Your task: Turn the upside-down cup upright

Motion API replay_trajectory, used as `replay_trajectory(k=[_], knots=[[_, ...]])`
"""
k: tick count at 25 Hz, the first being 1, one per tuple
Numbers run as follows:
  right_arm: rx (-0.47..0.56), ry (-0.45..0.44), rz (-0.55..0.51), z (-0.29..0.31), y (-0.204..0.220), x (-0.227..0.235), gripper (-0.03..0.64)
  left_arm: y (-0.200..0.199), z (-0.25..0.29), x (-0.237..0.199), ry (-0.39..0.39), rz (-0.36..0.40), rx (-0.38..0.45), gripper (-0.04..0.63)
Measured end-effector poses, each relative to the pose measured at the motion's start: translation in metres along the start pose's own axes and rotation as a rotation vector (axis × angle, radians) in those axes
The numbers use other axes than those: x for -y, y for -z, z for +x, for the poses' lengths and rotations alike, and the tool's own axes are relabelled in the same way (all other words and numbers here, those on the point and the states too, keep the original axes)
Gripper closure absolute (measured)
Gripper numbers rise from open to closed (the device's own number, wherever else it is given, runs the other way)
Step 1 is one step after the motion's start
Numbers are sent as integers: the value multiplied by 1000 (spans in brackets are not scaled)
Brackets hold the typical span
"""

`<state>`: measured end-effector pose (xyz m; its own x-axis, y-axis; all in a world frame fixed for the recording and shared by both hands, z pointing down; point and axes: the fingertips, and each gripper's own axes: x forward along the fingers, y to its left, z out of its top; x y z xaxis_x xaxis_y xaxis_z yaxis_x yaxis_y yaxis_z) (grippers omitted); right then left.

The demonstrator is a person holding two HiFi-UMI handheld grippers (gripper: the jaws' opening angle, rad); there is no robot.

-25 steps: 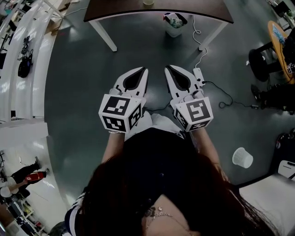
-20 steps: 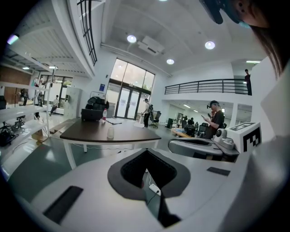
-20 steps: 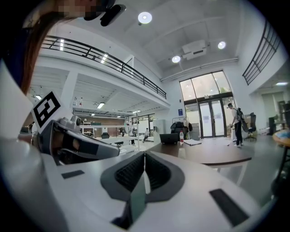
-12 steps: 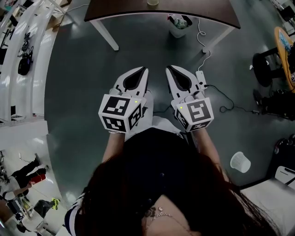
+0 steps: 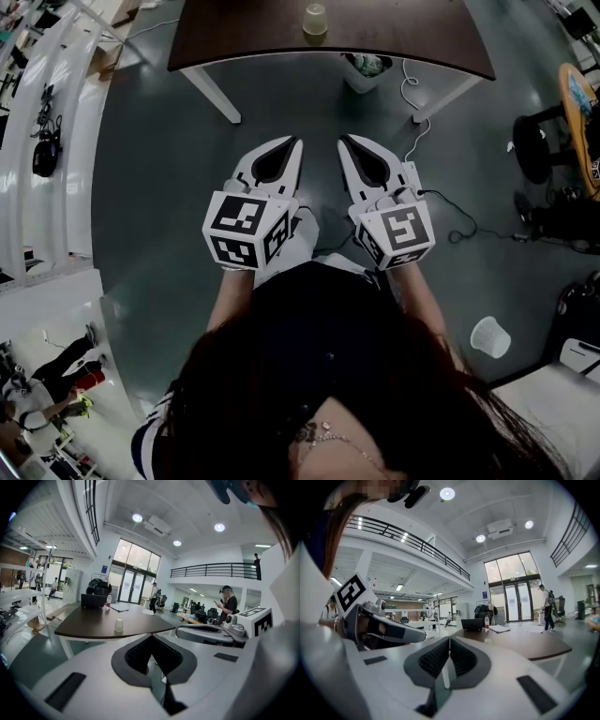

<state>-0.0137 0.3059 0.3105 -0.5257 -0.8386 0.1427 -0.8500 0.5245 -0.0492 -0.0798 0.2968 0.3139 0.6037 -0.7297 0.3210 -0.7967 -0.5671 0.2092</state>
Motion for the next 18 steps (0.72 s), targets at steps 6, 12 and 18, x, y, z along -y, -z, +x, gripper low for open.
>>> replay_trajectory(k=[6, 12, 18], knots=[[8, 30, -3, 48, -13, 10, 600, -24, 25, -43, 22, 5, 12, 594], [-2, 46, -9, 76, -16, 19, 600, -37, 49, -63, 54, 9, 12, 594], [-3, 52, -6, 99, -20, 35, 600, -44, 69, -80, 58, -5, 15, 594]])
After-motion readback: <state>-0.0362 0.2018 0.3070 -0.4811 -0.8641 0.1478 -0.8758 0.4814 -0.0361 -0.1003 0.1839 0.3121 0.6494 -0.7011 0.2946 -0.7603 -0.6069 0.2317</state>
